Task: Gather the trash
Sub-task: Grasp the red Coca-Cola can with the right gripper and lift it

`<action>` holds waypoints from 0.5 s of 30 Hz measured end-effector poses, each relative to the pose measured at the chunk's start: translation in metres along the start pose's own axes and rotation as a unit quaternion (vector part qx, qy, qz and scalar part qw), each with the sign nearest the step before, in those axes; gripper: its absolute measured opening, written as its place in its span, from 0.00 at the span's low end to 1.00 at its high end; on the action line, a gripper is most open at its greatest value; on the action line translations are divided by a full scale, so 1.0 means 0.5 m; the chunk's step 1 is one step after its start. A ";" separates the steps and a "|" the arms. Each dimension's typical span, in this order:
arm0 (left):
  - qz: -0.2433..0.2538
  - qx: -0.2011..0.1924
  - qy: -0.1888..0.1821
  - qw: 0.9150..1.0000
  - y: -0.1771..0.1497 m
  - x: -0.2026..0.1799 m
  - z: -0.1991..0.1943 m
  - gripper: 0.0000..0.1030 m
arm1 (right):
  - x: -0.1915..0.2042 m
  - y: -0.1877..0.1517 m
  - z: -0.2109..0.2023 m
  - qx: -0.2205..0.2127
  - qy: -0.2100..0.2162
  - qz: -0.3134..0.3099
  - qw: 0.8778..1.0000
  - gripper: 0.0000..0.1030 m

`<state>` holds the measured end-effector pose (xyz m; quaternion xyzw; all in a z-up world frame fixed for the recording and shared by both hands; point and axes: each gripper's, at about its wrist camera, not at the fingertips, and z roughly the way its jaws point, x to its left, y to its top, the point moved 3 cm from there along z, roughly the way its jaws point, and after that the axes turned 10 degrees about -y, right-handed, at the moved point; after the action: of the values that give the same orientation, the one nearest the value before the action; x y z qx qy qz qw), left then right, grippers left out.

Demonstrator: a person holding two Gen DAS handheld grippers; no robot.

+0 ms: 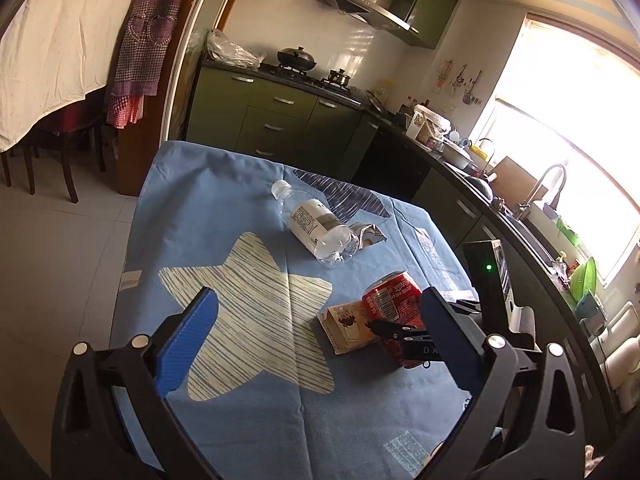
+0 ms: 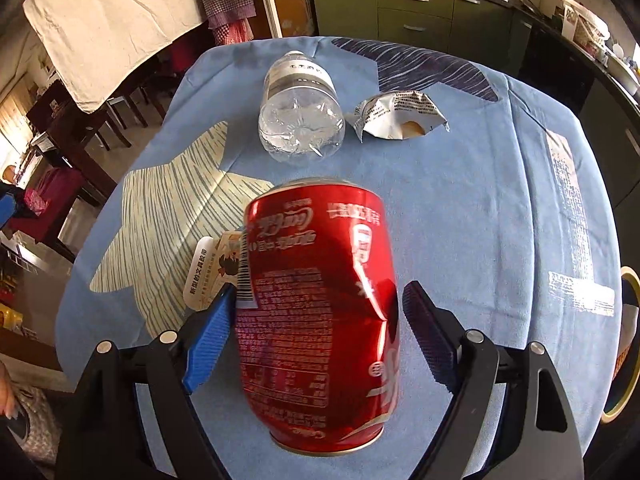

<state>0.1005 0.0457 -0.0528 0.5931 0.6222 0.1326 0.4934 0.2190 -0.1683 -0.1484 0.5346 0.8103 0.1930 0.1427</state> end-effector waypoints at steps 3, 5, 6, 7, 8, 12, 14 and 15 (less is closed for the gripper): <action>0.000 0.002 -0.001 1.000 0.000 0.000 0.003 0.93 | -0.005 0.001 0.008 0.007 0.006 -0.001 1.000 0.78; 0.000 0.003 -0.002 1.000 -0.001 0.000 0.005 0.93 | -0.006 0.000 0.014 0.011 0.012 -0.001 1.000 0.75; 0.000 0.004 -0.002 1.000 -0.001 0.000 0.005 0.93 | -0.007 0.001 0.016 0.011 0.015 0.000 1.000 0.75; 0.000 0.005 -0.002 1.000 -0.002 -0.001 0.006 0.93 | -0.008 0.002 0.016 0.009 0.016 -0.001 1.000 0.75; 0.001 0.005 -0.002 1.000 -0.002 -0.001 0.007 0.93 | -0.008 0.001 0.014 0.008 0.015 -0.002 1.000 0.75; 0.001 0.006 -0.001 1.000 -0.002 0.000 0.007 0.93 | -0.011 -0.003 0.005 -0.002 0.018 0.002 1.000 0.75; 0.001 0.006 0.000 1.000 -0.002 -0.001 0.008 0.93 | -0.017 -0.005 -0.003 -0.008 0.022 0.006 1.000 0.75; 0.002 0.006 0.001 1.000 -0.002 -0.001 0.008 0.93 | -0.021 -0.005 -0.008 -0.012 0.024 0.010 1.000 0.75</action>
<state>0.1029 0.0433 -0.0552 0.5970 0.6224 0.1299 0.4892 0.2192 -0.1793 -0.1457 0.5358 0.8060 0.2168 0.1275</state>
